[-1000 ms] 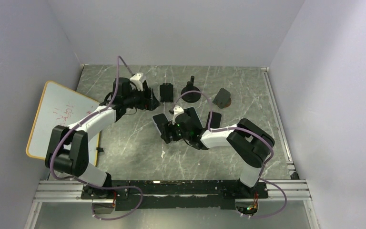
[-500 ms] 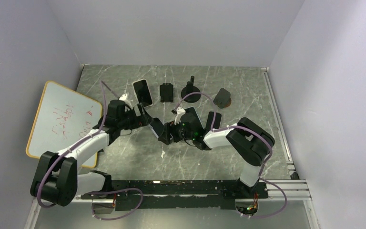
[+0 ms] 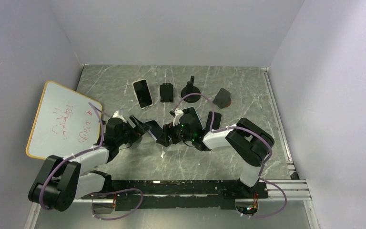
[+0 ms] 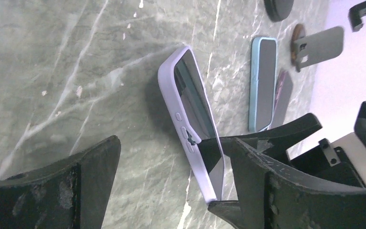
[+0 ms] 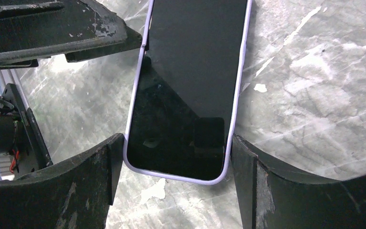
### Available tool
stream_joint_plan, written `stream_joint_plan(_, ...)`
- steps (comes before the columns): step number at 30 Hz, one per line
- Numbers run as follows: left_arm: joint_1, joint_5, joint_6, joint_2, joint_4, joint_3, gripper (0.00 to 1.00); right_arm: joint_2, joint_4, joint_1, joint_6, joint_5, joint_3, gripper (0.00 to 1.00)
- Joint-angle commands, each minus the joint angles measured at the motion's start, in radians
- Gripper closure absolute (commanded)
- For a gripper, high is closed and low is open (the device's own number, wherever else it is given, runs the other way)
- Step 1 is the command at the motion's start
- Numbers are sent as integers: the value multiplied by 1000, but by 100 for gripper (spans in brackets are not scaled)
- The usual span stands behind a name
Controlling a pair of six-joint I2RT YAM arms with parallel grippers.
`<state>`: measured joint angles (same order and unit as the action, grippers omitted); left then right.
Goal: Place the phone on the phone stand
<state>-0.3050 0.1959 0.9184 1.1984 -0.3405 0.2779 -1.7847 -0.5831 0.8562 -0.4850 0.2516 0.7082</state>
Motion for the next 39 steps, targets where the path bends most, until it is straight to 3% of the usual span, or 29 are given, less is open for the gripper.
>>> stream_joint_plan(1, -4, -84, 164, -52, -237, -97, 14, 21, -72, 15, 15, 29, 14, 53)
stream_joint_plan(7, -3, -112, 179, 3, -287, -102, 30, 22, -78, 17, 23, 45, 13, 56)
stream_joint_plan(14, 11, -95, 182, 151, -425, -77, 32, 23, -81, 17, 26, 53, 8, 58)
stream_joint_plan(25, 21, -90, 177, 286, -553, -52, 50, 16, -95, 17, 34, 85, 5, 59)
stream_joint_plan(34, 23, -50, 181, 333, -601, -15, 95, 3, -108, 18, 33, 95, 7, 58)
stream_joint_plan(36, 23, -30, 168, 347, -622, -7, 95, 4, -107, 18, 38, 89, 5, 51)
stream_joint_plan(39, 27, 29, 117, 367, -656, 32, 95, 32, -90, 11, 52, 58, 0, 17)
